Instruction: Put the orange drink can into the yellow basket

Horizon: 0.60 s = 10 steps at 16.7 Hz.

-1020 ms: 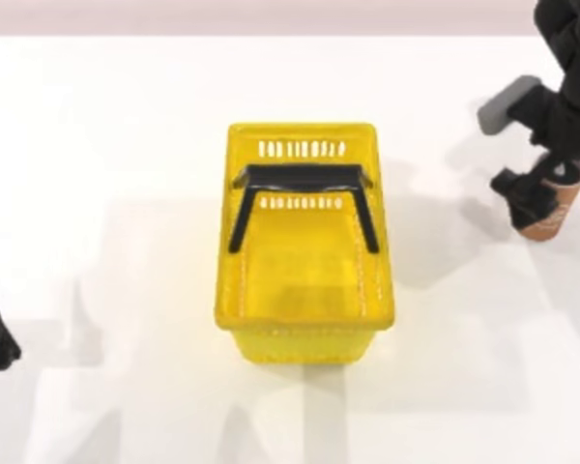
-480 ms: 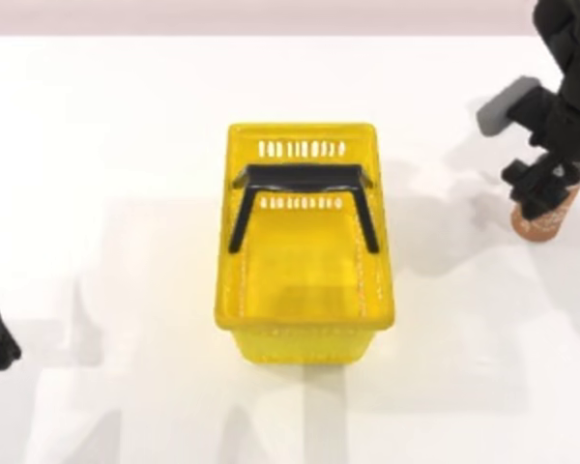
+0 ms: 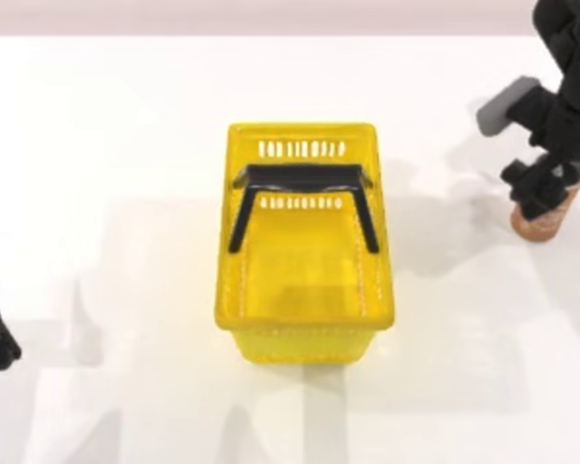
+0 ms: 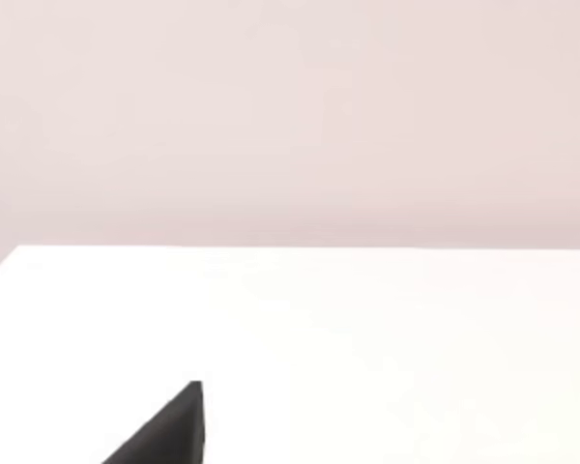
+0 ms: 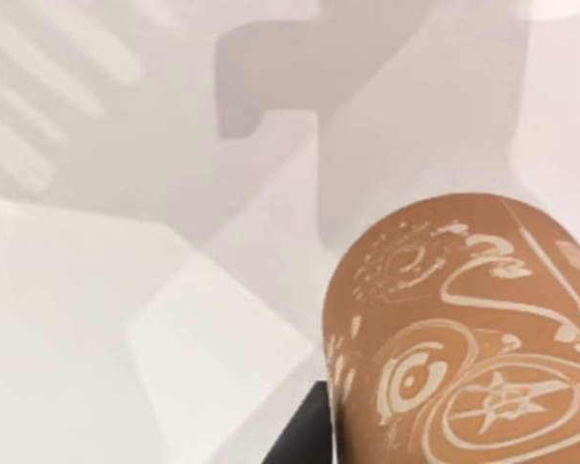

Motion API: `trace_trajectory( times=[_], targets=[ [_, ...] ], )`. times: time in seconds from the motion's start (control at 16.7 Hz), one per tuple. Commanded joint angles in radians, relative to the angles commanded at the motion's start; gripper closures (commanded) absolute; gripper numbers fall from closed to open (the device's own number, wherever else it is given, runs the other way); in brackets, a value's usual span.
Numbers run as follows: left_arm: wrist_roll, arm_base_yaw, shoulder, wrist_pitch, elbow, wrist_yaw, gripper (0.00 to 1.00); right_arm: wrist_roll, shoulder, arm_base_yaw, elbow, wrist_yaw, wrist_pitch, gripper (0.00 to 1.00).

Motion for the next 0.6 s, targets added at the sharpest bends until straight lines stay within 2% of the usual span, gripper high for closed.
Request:
trace_trajectory(
  times=[0.36,0.48,0.6],
  targets=[
    [0.0,0.0,0.0,0.0,0.0,0.0,0.0,0.001,-0.002,-0.003,0.0,0.0,0.0,1.0],
    [0.0,0.0,0.0,0.0,0.0,0.0,0.0,0.01,-0.003,0.004,-0.005,-0.022,0.031,1.0],
    [0.0,0.0,0.0,0.0,0.0,0.0,0.0,0.033,-0.006,0.014,-0.019,-0.071,0.105,1.0]
  ],
)
